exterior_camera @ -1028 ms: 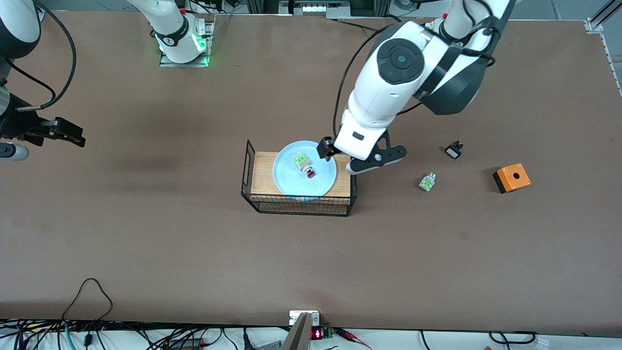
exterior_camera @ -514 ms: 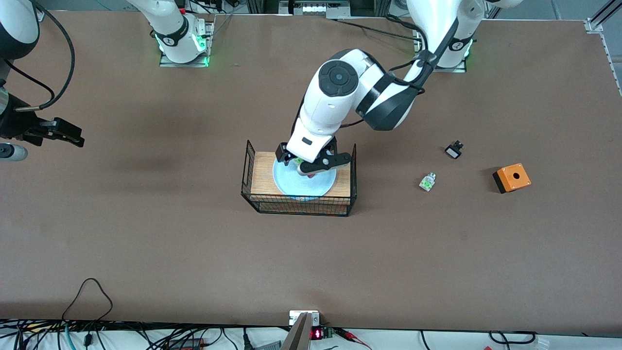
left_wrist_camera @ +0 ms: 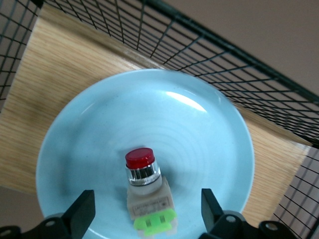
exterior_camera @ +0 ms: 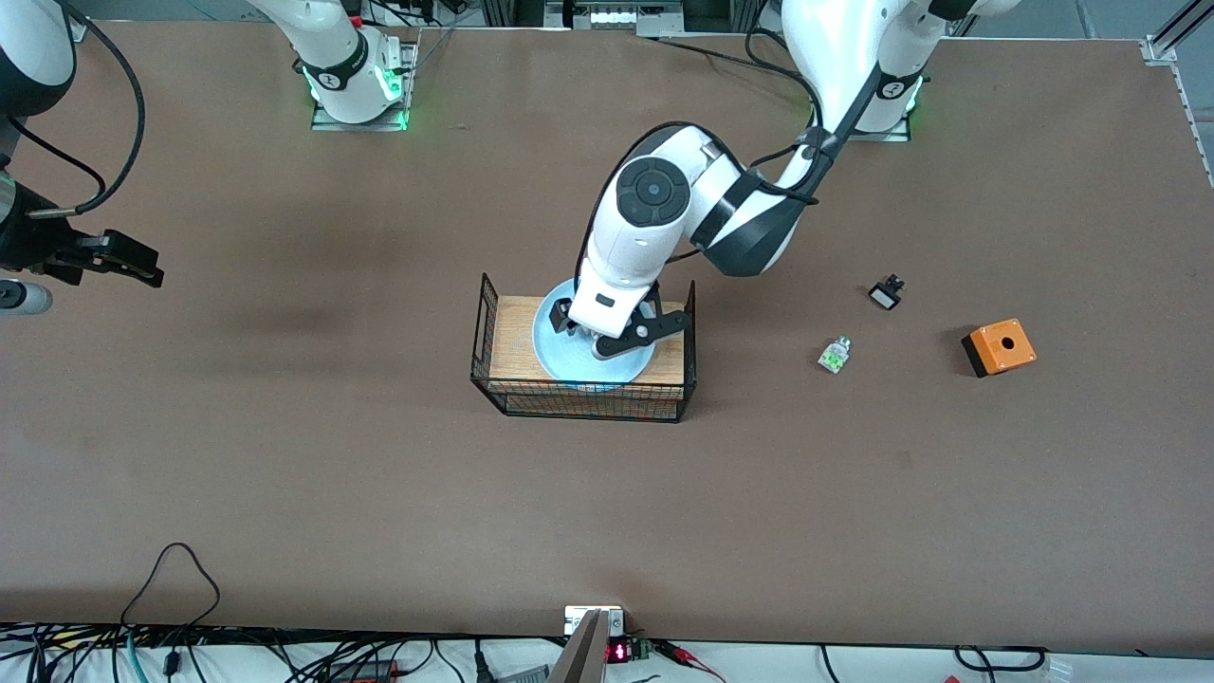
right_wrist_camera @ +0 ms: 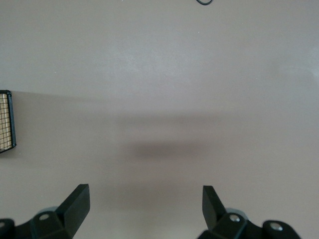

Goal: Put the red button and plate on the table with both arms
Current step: 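Close the left gripper on the red button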

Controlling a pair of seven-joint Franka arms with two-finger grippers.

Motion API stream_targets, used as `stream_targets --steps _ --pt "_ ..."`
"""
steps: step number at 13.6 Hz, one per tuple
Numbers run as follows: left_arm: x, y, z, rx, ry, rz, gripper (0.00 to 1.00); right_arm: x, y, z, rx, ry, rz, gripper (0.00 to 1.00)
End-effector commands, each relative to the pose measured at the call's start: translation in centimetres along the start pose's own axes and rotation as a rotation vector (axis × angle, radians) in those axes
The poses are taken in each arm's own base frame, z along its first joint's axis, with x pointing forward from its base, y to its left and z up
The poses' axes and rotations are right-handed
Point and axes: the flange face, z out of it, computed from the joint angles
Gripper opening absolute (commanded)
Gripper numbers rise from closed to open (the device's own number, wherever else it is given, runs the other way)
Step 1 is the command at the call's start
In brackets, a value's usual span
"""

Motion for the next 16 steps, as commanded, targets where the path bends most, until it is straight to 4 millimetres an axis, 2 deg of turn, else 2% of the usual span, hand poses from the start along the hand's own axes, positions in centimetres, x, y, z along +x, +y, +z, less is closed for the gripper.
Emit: stream_targets --steps 1,2,3,5,6,8,9,10,12,14,16 --pt "-0.4 0.8 0.9 -0.026 0.014 -0.039 0.92 -0.3 0.4 -0.1 -0.003 0.004 0.017 1.0" --pt "-0.3 0.7 1.2 -0.024 0.012 -0.04 0.87 -0.3 0.4 -0.1 -0.003 0.004 0.017 1.0" --pt "-0.4 0.8 1.2 -0.022 0.014 -0.037 0.78 -0.3 0.4 -0.1 -0.003 0.004 0.017 1.0" --pt "-0.5 0.7 1.4 -0.016 0.012 -0.035 0.51 -0.3 0.3 -0.1 -0.003 0.006 0.015 1.0" --pt "-0.6 0.6 1.5 -0.009 0.009 -0.035 0.4 -0.3 0.2 -0.1 -0.003 0.006 0.014 1.0" --pt "-0.6 0.5 1.8 -0.005 0.007 -0.036 0.23 -0.3 0.2 -0.2 -0.004 0.007 0.014 1.0" --pt "-0.7 0.5 1.7 -0.005 0.006 -0.035 0.17 -0.3 0.3 -0.1 -0.003 0.004 0.015 1.0" --pt "-0.6 0.5 1.3 -0.01 0.008 -0.037 0.15 -0.3 0.3 -0.1 -0.003 0.004 0.015 1.0" --pt "-0.3 0.3 -0.8 -0.002 0.007 -0.041 0.14 -0.3 0.3 -0.1 -0.003 0.003 0.015 1.0" --pt "-0.1 -0.2 -4.8 0.01 0.002 -0.045 0.14 -0.3 0.3 0.0 -0.003 0.001 0.015 1.0" --pt "1.3 -1.8 -8.7 0.038 -0.008 -0.066 0.14 -0.3 0.4 0.0 -0.003 -0.001 0.017 1.0"
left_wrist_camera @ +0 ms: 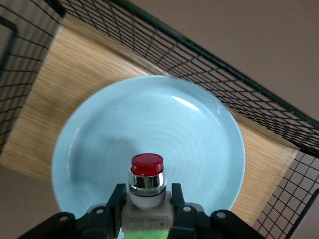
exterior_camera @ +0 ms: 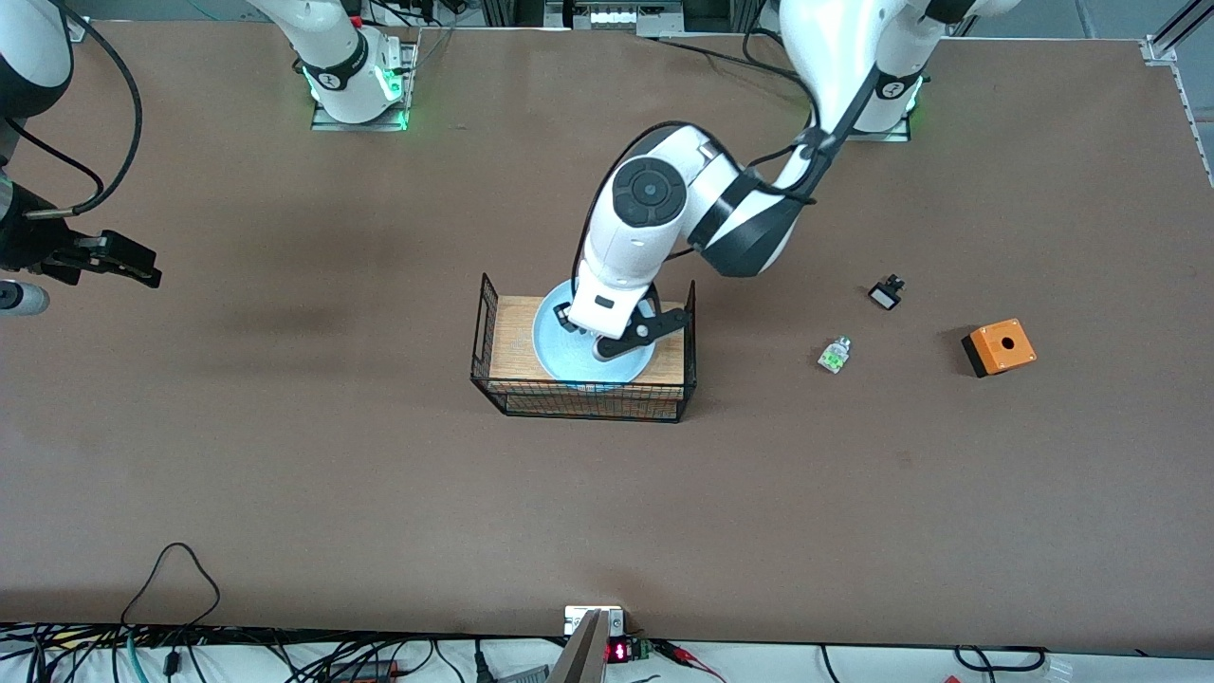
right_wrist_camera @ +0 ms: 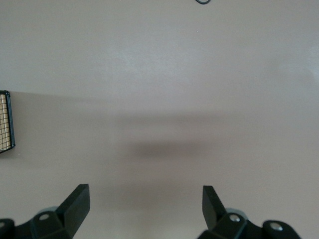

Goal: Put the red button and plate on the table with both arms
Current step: 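Lift the red button and carry it beside the orange box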

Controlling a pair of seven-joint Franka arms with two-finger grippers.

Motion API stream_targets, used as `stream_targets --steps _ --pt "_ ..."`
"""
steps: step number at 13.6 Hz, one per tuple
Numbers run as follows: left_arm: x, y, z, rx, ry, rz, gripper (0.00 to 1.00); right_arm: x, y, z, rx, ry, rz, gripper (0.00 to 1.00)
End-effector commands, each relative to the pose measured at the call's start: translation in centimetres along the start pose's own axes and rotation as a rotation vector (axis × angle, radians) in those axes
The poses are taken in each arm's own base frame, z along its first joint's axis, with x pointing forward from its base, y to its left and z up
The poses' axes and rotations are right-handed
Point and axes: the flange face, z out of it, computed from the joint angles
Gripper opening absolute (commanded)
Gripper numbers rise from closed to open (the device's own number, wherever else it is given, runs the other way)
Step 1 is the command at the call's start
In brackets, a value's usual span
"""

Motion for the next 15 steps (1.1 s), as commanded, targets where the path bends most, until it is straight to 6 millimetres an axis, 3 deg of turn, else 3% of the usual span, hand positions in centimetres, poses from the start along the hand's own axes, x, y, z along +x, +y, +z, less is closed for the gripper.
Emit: stream_targets --steps 1,4,6,10,15 --pt "1.4 -2.6 -6.5 0.04 -0.012 -0.031 0.14 -0.4 0.1 -0.1 -0.003 -0.002 0.013 1.0" --pt "3.9 -6.0 -10.6 0.115 -0.032 0.09 0.14 -0.4 0.1 -0.1 -0.003 -0.002 0.013 1.0" --pt "7.9 -9.6 -11.4 0.173 -0.083 0.207 0.14 -0.4 0.1 -0.2 -0.003 -0.001 0.011 1.0" --pt "16.5 -17.0 -10.7 0.25 -0.132 0.393 0.15 -0.4 -0.3 -0.4 -0.003 0.004 0.005 1.0" --pt "24.1 -26.4 -6.1 0.361 -0.174 0.583 0.15 -0.2 -2.6 -0.8 0.011 0.021 -0.03 1.0"
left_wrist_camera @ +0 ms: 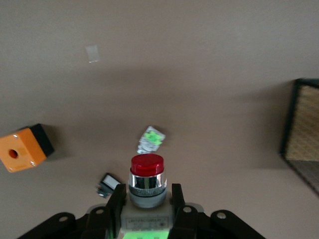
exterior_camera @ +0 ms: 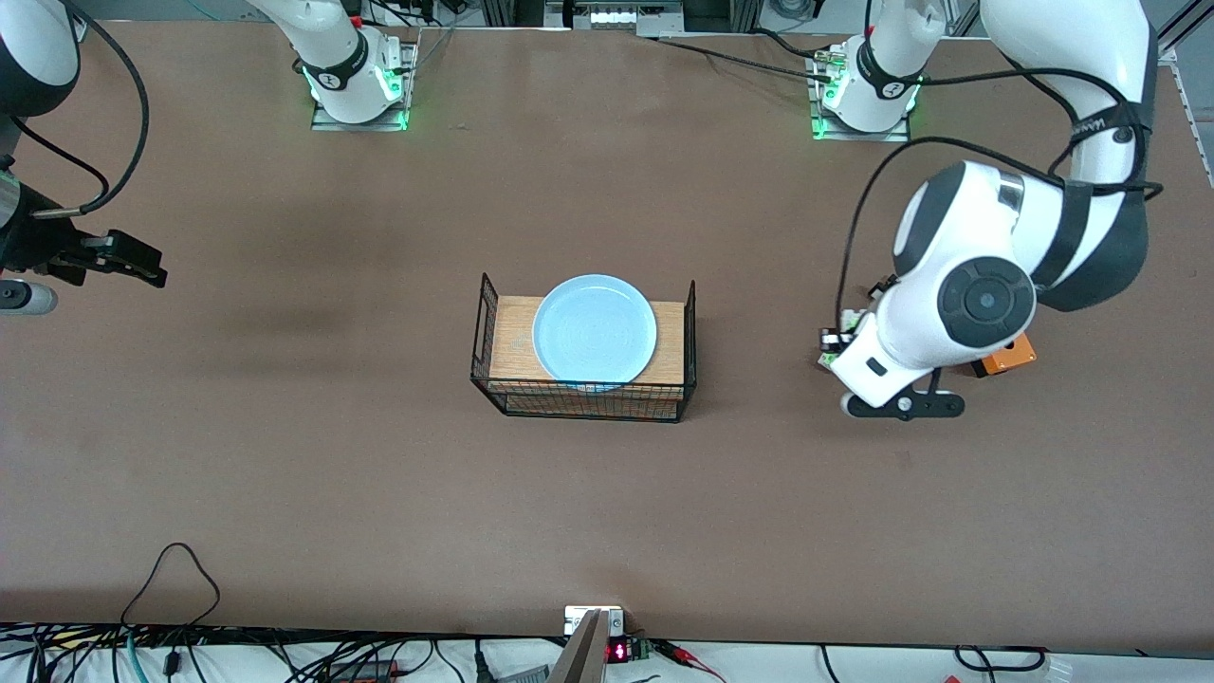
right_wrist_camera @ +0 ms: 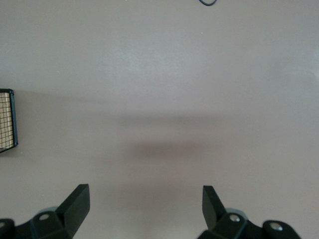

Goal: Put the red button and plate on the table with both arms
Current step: 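Lift the red button and carry it beside the orange box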

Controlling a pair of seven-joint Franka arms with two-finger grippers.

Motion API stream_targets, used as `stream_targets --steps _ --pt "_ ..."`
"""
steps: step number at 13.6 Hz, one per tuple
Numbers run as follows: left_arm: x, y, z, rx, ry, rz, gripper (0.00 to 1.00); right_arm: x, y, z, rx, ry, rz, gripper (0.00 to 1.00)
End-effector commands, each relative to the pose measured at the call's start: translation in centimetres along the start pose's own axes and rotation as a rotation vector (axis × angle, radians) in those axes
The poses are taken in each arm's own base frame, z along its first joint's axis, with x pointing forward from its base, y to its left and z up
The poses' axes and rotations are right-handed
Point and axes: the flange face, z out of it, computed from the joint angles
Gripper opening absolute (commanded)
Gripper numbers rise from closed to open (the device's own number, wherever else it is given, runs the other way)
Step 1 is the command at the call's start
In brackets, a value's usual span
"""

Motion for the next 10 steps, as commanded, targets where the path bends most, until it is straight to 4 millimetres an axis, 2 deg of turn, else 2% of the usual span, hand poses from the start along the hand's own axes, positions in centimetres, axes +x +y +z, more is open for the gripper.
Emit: stream_targets --steps 1,2,4,6,8,10 --pt "1.1 -5.5 4.3 -0.001 -0.006 0.131 0.16 -0.1 -1.5 -0.7 0.038 0.024 -0.005 1.0" --pt "1.6 -7.5 6.1 -0.007 0.008 0.186 0.16 0.0 -1.8 -0.9 0.068 0.037 -0.002 1.0" --pt "1.9 -9.3 9.7 -0.017 0.012 0.215 0.17 -0.1 -3.1 -0.8 0.084 0.023 -0.017 1.0" --pt "1.8 -10.6 13.5 -0.031 0.043 0.218 0.17 0.3 -5.2 -0.2 0.089 0.017 -0.048 1.0" --pt "1.8 -11.1 16.3 -0.039 0.08 0.229 0.18 0.0 -6.6 -0.5 0.085 0.017 -0.083 1.0" --pt "3.0 -11.3 21.0 -0.057 0.122 0.232 0.18 -0.3 -8.6 0.0 0.09 -0.019 -0.04 1.0"
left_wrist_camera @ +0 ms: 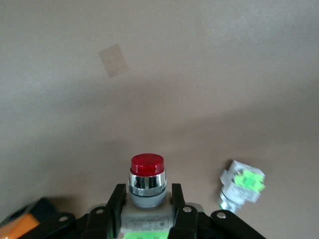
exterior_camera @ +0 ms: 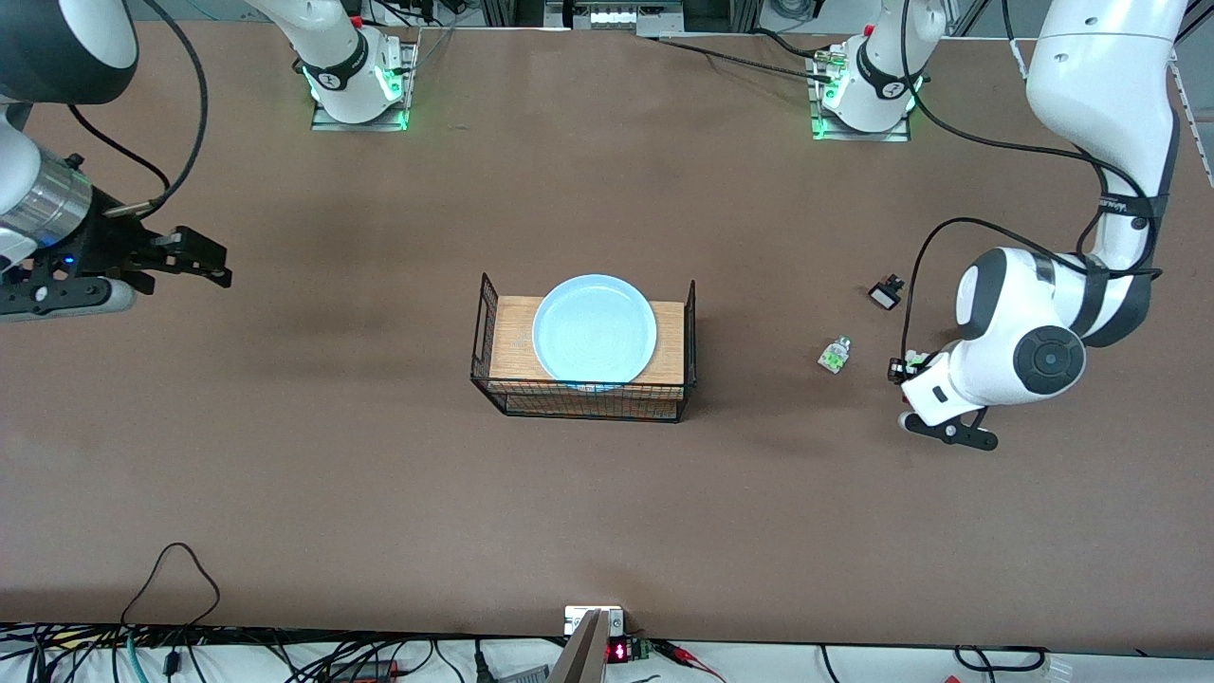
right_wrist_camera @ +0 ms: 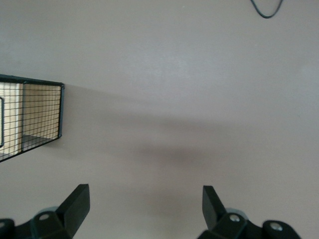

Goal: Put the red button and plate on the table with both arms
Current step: 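Lift the red button and carry it beside the orange box, then lower the red button onto the table while the right gripper reaches the plate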

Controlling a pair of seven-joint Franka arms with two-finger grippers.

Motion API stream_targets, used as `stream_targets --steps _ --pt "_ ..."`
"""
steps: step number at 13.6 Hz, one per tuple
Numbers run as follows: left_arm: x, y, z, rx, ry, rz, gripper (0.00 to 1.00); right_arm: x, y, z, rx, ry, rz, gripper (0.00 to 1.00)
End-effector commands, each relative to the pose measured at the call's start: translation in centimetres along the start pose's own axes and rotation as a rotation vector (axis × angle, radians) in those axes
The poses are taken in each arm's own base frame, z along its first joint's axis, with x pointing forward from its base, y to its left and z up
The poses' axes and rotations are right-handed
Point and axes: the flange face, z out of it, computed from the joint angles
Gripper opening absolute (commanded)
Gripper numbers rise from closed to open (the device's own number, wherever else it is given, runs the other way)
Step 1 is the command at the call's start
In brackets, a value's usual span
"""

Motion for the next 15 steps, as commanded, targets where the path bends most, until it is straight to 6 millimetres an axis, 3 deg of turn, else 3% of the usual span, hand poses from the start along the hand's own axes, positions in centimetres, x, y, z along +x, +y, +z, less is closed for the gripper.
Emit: stream_targets --steps 1,2,5,6,7,9,11,13,15 --pt "0.2 -1.5 3.5 0.002 0.054 0.041 0.18 -0.1 -3.4 1.1 0.022 -0.045 0.149 1.0" --pt "0.3 -1.7 3.9 0.0 0.054 0.049 0.21 -0.3 -6.6 1.3 0.051 -0.056 0.256 1.0" --pt "0.4 -1.3 5.0 -0.006 0.042 0.035 0.68 -1.6 -15.4 1.4 0.04 -0.056 0.538 1.0" --pt "0.5 -1.3 5.0 -0.007 0.044 0.035 0.79 -1.6 -17.0 2.5 0.039 -0.071 0.561 1.0" --pt "0.5 -1.3 4.8 -0.007 0.042 0.033 0.98 -1.6 -17.8 3.1 0.035 -0.081 0.564 1.0" --pt "0.5 -1.2 3.9 -0.005 0.045 0.032 1.0 -2.9 -22.9 4.3 0.021 -0.085 0.506 1.0" --pt "0.6 -1.3 0.8 0.003 0.037 0.023 1.0 -3.1 -26.3 5.6 0.031 -0.062 0.585 1.0" --pt "1.4 -2.3 -2.4 0.006 0.023 0.004 1.0 -3.8 -30.1 8.2 0.016 -0.064 0.647 1.0" --pt "1.3 -2.2 -2.8 0.0 -0.01 0.0 1.0 -4.1 -32.8 9.7 0.023 -0.048 0.716 1.0"
